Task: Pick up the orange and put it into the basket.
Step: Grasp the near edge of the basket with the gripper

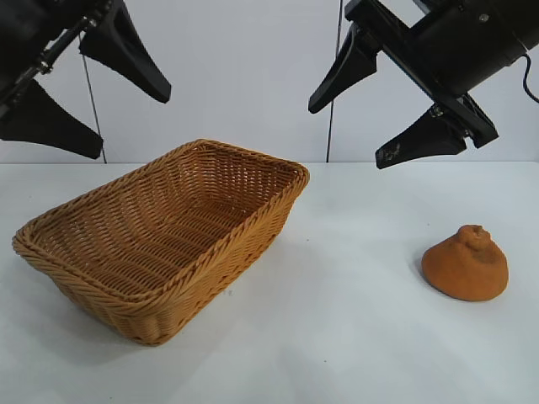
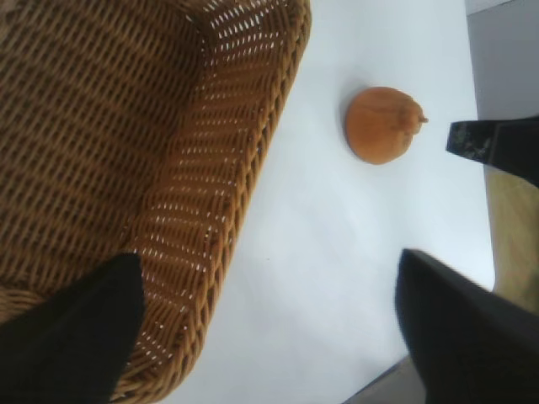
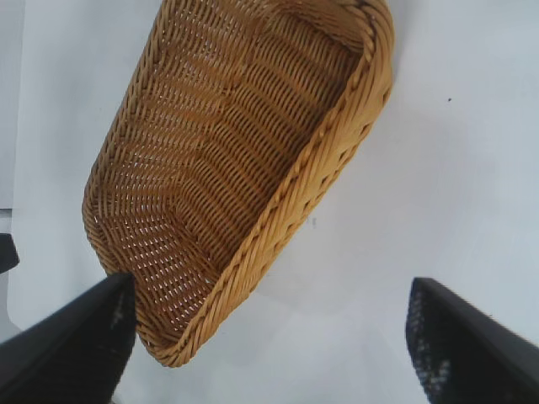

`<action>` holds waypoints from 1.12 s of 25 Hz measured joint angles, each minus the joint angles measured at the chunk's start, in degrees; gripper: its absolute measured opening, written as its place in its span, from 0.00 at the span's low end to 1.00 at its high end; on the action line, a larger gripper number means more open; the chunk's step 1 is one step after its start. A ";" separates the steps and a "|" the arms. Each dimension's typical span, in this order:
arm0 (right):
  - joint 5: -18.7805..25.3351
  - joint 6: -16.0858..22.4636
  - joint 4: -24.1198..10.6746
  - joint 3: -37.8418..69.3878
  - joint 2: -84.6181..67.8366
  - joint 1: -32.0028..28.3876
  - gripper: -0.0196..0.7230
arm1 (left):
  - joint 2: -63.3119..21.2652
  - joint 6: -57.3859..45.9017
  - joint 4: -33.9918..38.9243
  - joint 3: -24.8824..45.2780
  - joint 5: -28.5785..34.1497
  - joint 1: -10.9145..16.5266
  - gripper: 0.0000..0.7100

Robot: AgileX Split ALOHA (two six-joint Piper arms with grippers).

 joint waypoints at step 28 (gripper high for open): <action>-0.13 0.06 0.00 0.00 0.00 0.00 0.83 | 1.56 -36.88 9.28 12.22 -9.17 -4.75 0.82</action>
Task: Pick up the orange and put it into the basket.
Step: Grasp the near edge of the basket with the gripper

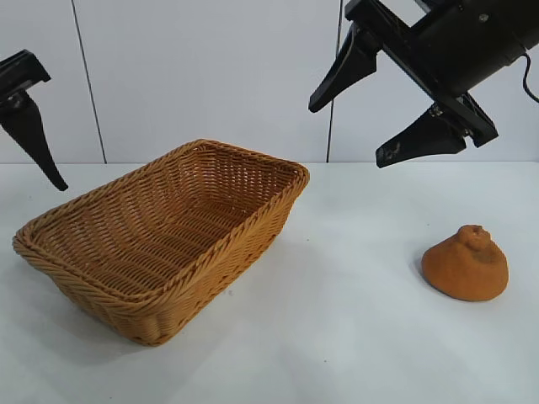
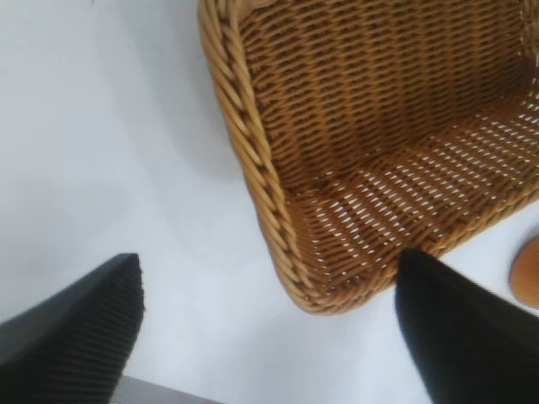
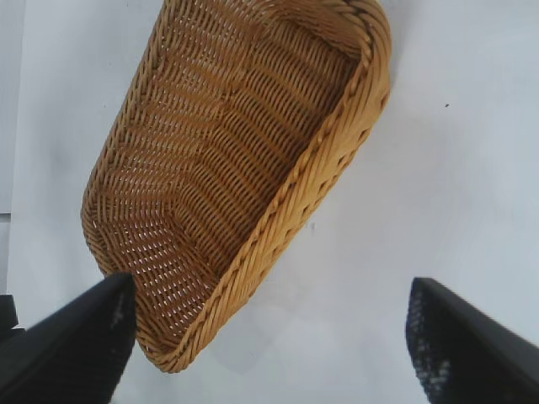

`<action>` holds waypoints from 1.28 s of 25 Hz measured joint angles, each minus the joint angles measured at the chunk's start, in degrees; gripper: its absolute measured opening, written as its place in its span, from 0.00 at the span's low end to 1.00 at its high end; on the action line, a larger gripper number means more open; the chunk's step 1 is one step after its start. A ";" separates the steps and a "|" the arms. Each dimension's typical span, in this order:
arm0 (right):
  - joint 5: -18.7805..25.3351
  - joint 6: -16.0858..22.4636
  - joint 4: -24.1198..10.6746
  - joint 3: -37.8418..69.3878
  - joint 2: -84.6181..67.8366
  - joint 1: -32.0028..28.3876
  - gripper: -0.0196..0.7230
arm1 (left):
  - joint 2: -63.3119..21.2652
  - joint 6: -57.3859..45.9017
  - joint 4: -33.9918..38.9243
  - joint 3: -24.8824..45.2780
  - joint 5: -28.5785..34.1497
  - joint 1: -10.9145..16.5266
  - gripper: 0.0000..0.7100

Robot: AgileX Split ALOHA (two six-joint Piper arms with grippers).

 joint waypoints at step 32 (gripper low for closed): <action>-1.33 0.16 0.00 0.00 0.00 0.00 0.83 | 20.57 -0.03 -6.56 -0.17 -10.37 0.00 0.12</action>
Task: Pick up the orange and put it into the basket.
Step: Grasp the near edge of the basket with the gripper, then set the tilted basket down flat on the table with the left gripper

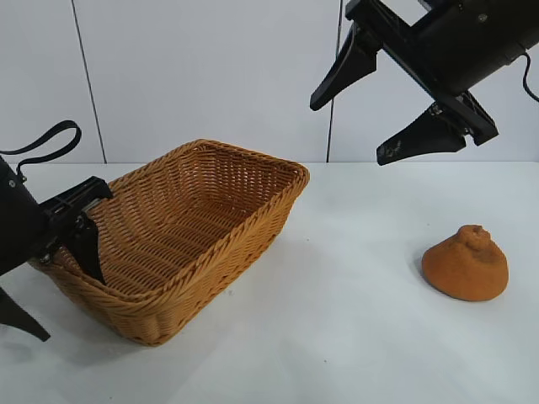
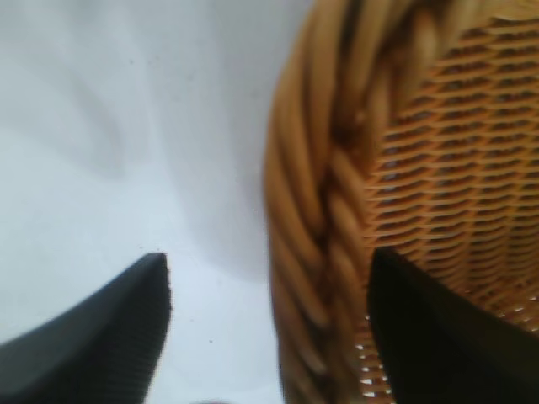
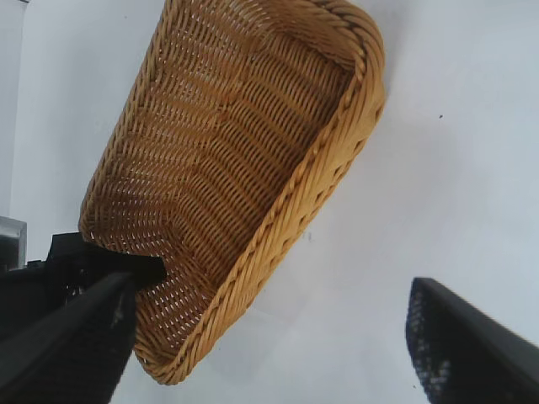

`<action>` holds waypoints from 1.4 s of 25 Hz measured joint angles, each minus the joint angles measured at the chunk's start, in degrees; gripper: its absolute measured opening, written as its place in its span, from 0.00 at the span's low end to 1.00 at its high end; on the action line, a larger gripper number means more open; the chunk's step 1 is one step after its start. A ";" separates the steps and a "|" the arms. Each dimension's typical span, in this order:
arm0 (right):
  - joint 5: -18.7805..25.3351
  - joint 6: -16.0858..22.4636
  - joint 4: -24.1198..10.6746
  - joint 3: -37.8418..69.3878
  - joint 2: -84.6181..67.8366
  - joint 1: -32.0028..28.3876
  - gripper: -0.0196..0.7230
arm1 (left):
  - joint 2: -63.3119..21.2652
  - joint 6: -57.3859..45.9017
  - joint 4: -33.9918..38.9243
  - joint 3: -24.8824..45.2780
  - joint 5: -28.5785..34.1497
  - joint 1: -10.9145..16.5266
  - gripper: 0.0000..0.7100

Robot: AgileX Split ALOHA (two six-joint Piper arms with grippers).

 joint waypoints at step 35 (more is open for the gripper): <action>0.38 0.16 0.06 0.00 0.00 0.00 0.83 | 15.41 43.89 1.20 -36.31 35.40 5.77 0.11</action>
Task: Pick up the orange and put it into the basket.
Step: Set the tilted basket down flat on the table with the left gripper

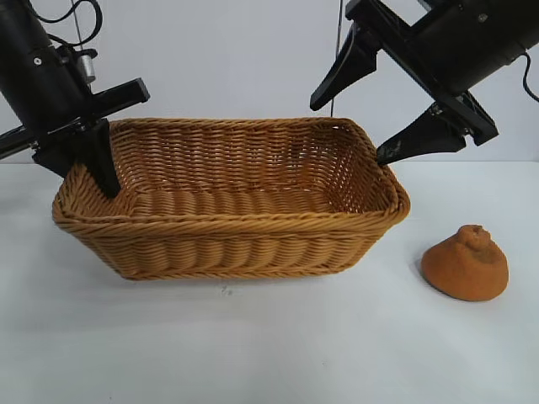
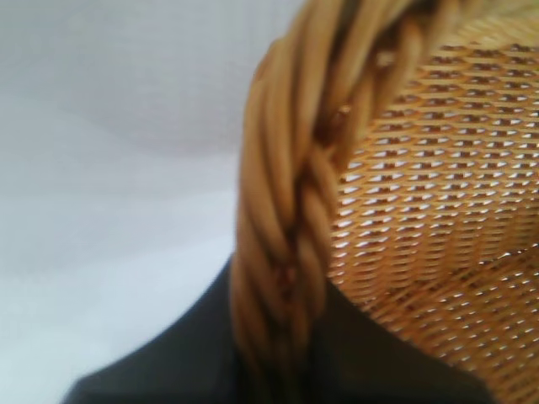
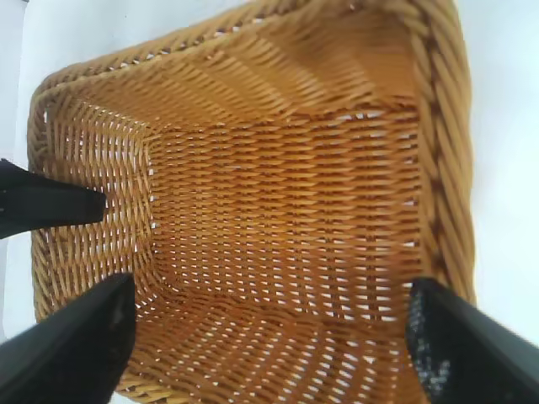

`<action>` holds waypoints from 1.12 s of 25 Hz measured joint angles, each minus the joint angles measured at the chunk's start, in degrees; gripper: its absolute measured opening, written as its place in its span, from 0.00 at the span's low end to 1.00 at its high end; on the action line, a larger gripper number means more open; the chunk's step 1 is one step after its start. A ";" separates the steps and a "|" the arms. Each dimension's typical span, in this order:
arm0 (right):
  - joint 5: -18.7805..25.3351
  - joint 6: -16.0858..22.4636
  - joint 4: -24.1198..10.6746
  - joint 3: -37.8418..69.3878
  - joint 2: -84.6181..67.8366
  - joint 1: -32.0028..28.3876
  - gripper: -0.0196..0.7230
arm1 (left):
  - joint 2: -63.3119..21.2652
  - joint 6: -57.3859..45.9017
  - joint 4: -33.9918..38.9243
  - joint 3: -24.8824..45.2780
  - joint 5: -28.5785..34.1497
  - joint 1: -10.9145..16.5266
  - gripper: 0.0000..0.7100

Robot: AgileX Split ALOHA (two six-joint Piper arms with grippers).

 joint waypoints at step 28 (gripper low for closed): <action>0.00 0.00 -0.06 0.00 0.00 0.00 0.83 | -6.21 0.00 9.58 -3.78 -1.07 -1.98 0.85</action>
